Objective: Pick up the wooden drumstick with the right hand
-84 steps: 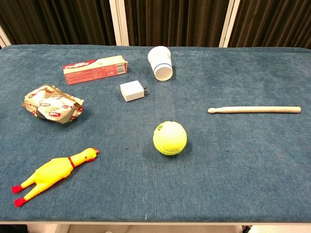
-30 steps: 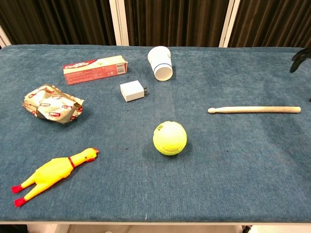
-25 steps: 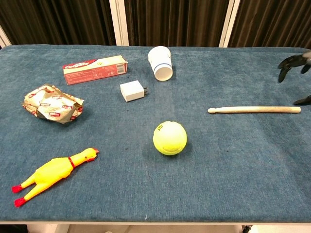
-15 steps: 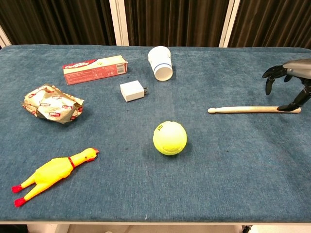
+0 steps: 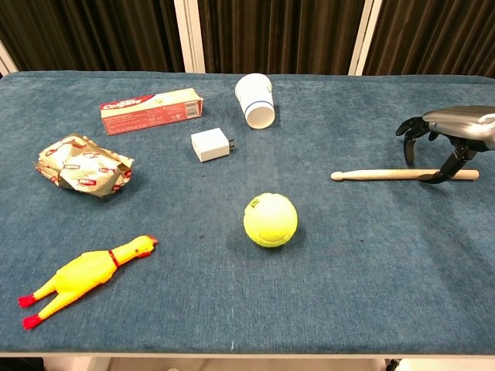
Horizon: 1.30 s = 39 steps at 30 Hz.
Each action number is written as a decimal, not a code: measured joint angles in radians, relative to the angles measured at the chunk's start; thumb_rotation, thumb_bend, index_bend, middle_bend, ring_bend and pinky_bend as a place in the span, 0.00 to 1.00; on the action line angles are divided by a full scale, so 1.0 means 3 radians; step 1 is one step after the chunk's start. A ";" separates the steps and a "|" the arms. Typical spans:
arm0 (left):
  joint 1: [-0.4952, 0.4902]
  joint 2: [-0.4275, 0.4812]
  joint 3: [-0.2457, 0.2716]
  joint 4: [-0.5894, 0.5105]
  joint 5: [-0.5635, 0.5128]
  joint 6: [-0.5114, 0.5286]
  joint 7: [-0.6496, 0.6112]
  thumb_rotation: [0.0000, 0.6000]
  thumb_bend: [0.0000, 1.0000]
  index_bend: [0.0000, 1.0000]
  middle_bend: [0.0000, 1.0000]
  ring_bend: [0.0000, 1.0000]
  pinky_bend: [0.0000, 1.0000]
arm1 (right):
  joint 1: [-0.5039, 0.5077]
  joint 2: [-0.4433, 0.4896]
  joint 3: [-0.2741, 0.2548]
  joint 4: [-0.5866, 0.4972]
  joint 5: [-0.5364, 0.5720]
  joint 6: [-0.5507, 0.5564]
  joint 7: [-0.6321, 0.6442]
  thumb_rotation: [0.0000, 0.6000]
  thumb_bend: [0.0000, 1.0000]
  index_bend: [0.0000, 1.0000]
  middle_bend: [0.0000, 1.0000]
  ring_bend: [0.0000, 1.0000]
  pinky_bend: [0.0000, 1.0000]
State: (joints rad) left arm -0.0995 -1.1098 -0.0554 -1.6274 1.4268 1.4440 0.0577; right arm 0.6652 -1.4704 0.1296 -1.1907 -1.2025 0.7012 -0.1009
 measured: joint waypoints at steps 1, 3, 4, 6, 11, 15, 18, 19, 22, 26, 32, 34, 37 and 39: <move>0.0001 0.0000 0.0000 0.0000 -0.0003 0.0000 -0.0003 1.00 0.41 0.25 0.10 0.09 0.15 | 0.0005 -0.0007 -0.0004 0.0007 0.0000 -0.0001 0.0000 1.00 0.44 0.55 0.16 0.15 0.23; 0.0003 -0.0001 -0.0003 -0.0001 -0.0009 -0.0001 -0.0009 1.00 0.41 0.25 0.10 0.09 0.15 | 0.0017 -0.0019 -0.0012 0.0021 0.0002 -0.0009 -0.0001 1.00 0.45 0.56 0.16 0.15 0.23; 0.0002 0.0000 -0.0005 -0.0002 -0.0014 -0.0001 -0.0011 1.00 0.41 0.25 0.10 0.09 0.15 | 0.0021 -0.0024 -0.0016 0.0027 0.0005 -0.0014 -0.0004 1.00 0.45 0.57 0.16 0.15 0.23; 0.0002 0.0002 -0.0011 -0.0006 -0.0026 -0.0002 -0.0015 1.00 0.41 0.25 0.10 0.09 0.15 | 0.0031 -0.0038 -0.0024 0.0041 0.0011 -0.0021 -0.0011 1.00 0.46 0.57 0.16 0.15 0.23; 0.0004 0.0004 -0.0016 -0.0017 -0.0041 -0.0006 -0.0012 1.00 0.41 0.25 0.10 0.09 0.15 | 0.0057 -0.0070 -0.0036 0.0064 0.0019 -0.0032 -0.0015 1.00 0.48 0.59 0.16 0.15 0.23; 0.0004 0.0006 -0.0016 -0.0027 -0.0043 -0.0007 -0.0011 1.00 0.41 0.25 0.10 0.09 0.15 | 0.0069 -0.0081 -0.0038 0.0062 -0.0004 -0.0023 0.0016 1.00 0.49 0.64 0.16 0.17 0.23; 0.0004 0.0009 -0.0019 -0.0025 -0.0051 -0.0010 -0.0023 1.00 0.41 0.25 0.10 0.09 0.15 | 0.0073 -0.0077 -0.0025 0.0044 -0.0034 0.0009 0.0080 1.00 0.52 0.67 0.16 0.18 0.23; 0.0004 0.0010 -0.0020 -0.0026 -0.0054 -0.0012 -0.0027 1.00 0.41 0.25 0.10 0.09 0.15 | 0.0075 -0.0073 -0.0018 0.0037 -0.0047 0.0026 0.0101 1.00 0.52 0.67 0.16 0.18 0.23; 0.0004 0.0012 -0.0020 -0.0030 -0.0061 -0.0020 -0.0034 1.00 0.41 0.25 0.10 0.09 0.15 | 0.0082 -0.0061 0.0016 0.0010 -0.0093 0.0102 0.0167 1.00 0.53 0.68 0.16 0.20 0.24; 0.0006 0.0014 -0.0015 -0.0036 -0.0063 -0.0024 -0.0031 1.00 0.41 0.25 0.10 0.09 0.15 | 0.0115 -0.0028 0.0100 -0.0082 -0.0184 0.0228 0.0273 1.00 0.53 0.69 0.16 0.21 0.24; 0.0007 0.0020 -0.0015 -0.0050 -0.0082 -0.0035 -0.0017 1.00 0.41 0.25 0.10 0.09 0.15 | 0.0222 0.0041 0.0291 -0.0306 -0.0280 0.0402 0.0340 1.00 0.53 0.70 0.16 0.25 0.24; 0.0007 0.0022 -0.0017 -0.0058 -0.0097 -0.0042 -0.0008 1.00 0.41 0.25 0.10 0.09 0.15 | 0.0267 0.0053 0.0384 -0.0372 -0.0299 0.0486 0.0371 1.00 0.53 0.72 0.16 0.26 0.25; 0.0012 0.0027 -0.0022 -0.0080 -0.0130 -0.0047 0.0002 1.00 0.41 0.25 0.10 0.09 0.15 | 0.0333 0.0028 0.0504 -0.0414 -0.0341 0.0659 0.0401 1.00 0.53 0.73 0.16 0.26 0.25; 0.0017 0.0030 -0.0030 -0.0095 -0.0149 -0.0043 -0.0004 1.00 0.41 0.25 0.09 0.09 0.15 | 0.0403 -0.0001 0.0593 -0.0435 -0.0363 0.0754 0.0398 1.00 0.53 0.73 0.16 0.26 0.25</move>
State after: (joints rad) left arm -0.0943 -1.1007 -0.0644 -1.6558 1.3822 1.4310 0.0564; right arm 0.7862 -1.4707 0.3074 -1.3211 -1.3112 0.9274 0.0184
